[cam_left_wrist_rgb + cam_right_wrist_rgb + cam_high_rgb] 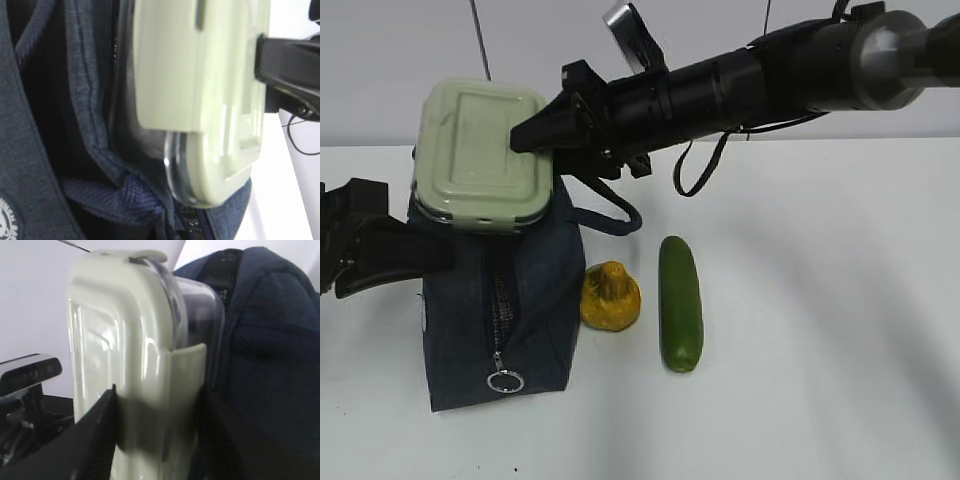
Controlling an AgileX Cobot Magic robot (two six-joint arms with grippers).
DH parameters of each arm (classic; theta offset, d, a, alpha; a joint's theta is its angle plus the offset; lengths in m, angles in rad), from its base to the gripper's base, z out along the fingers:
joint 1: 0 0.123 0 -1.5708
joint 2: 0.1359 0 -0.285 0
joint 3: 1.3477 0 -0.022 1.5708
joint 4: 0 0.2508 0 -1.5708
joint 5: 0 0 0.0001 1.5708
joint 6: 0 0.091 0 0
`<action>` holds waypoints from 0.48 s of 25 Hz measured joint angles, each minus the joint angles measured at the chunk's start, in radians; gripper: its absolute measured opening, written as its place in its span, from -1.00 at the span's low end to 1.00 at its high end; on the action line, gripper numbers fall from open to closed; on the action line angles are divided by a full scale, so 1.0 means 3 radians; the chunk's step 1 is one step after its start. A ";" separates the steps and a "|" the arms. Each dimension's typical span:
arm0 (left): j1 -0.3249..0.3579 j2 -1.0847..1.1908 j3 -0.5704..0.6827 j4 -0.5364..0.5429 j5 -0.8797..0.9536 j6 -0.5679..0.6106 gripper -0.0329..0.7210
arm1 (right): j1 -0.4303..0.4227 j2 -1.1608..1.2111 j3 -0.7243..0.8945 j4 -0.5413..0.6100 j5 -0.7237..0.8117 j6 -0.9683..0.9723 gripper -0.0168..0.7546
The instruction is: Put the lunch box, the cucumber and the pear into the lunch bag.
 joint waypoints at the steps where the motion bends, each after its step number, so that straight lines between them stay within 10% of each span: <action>1: 0.0000 0.0000 0.0000 0.0000 0.0000 0.0000 -0.95 | -0.0021 0.0000 -0.0002 -0.0109 0.0000 0.0057 -0.02; 12: 0.0000 0.0000 0.0000 -0.0007 0.0026 0.0010 -0.95 | -0.0084 0.0000 -0.0002 -0.1420 0.0033 0.0639 -0.02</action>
